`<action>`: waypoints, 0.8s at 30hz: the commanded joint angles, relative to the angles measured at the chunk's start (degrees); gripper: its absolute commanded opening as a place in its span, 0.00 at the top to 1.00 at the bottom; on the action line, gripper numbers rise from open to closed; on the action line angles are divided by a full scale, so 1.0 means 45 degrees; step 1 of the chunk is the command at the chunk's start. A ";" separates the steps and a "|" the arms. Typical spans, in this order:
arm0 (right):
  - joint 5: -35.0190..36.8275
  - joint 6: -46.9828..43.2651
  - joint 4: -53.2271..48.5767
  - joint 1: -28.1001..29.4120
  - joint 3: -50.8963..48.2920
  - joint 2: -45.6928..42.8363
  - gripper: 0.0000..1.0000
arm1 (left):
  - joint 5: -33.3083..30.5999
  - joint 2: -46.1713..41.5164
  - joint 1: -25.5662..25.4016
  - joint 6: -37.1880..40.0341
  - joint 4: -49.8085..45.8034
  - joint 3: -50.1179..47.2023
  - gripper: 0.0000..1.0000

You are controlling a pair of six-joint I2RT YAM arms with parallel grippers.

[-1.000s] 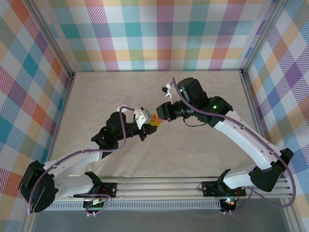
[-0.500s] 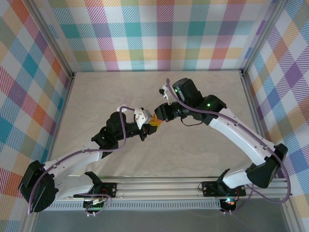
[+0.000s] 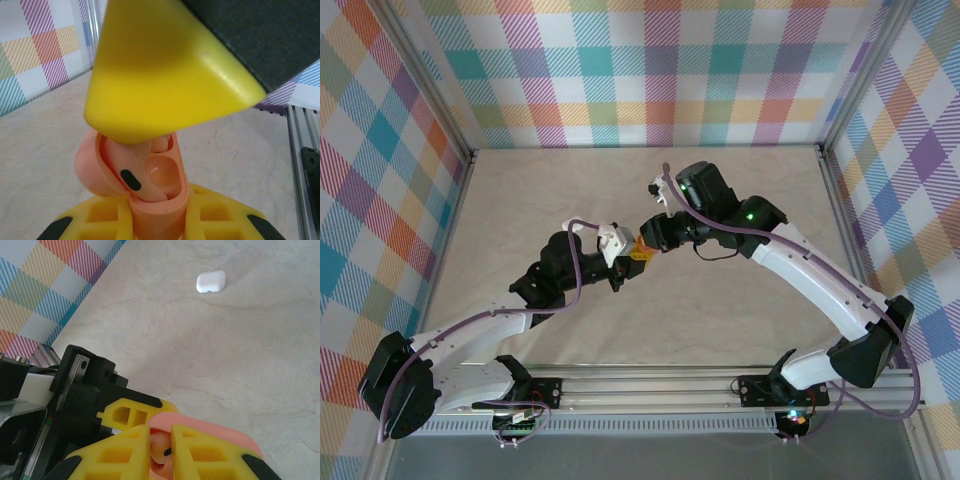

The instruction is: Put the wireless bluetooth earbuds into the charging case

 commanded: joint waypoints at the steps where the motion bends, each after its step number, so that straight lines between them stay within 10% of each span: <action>1: -0.0195 0.0017 -0.0201 0.0060 -0.0005 -0.0011 0.81 | -0.0047 -0.0065 -0.0160 -0.0047 0.0813 0.0095 1.00; 24: -0.0065 0.0389 -0.0576 0.0431 -0.0105 -0.0234 0.83 | -0.0239 0.0017 -0.0158 -0.0108 0.0833 0.0051 1.00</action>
